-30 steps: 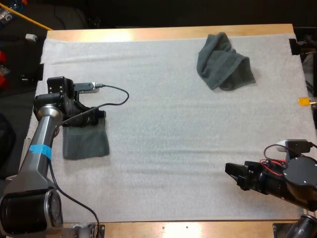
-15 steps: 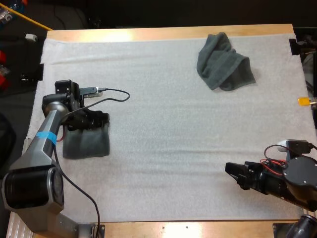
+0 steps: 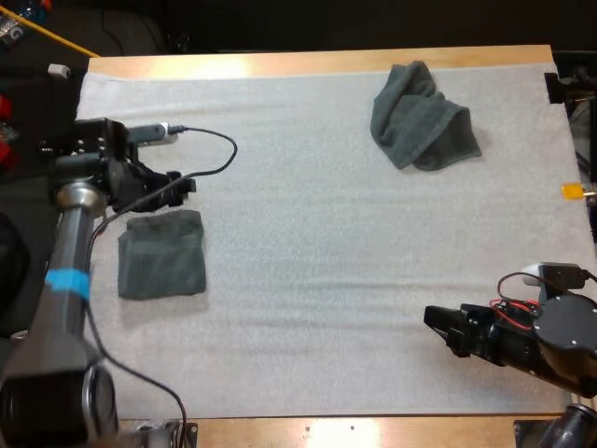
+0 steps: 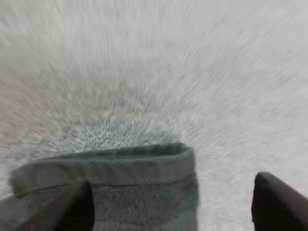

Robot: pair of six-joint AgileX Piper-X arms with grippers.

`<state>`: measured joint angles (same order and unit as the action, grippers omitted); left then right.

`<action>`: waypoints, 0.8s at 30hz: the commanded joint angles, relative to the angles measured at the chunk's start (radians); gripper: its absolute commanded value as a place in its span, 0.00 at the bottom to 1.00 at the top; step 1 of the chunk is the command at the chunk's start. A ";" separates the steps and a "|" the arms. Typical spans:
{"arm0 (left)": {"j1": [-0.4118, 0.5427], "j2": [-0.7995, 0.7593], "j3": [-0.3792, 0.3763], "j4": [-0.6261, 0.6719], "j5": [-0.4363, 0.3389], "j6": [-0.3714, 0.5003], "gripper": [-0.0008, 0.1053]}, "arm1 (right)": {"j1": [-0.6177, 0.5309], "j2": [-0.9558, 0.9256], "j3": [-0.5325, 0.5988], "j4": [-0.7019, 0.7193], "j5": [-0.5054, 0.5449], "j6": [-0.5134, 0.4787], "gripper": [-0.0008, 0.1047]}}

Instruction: Pick towel from pile, fold and stack

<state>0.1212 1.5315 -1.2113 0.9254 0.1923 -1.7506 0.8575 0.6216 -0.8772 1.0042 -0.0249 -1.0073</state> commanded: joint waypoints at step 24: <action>-0.002 -0.473 -0.004 0.273 0.029 0.005 0.62 | -0.136 0.128 -0.004 -0.035 0.164 -0.288 0.60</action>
<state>0.1212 1.0667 -1.2128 1.1866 0.2150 -1.7456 0.7310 0.7533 -0.8772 0.9761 0.1392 -1.2721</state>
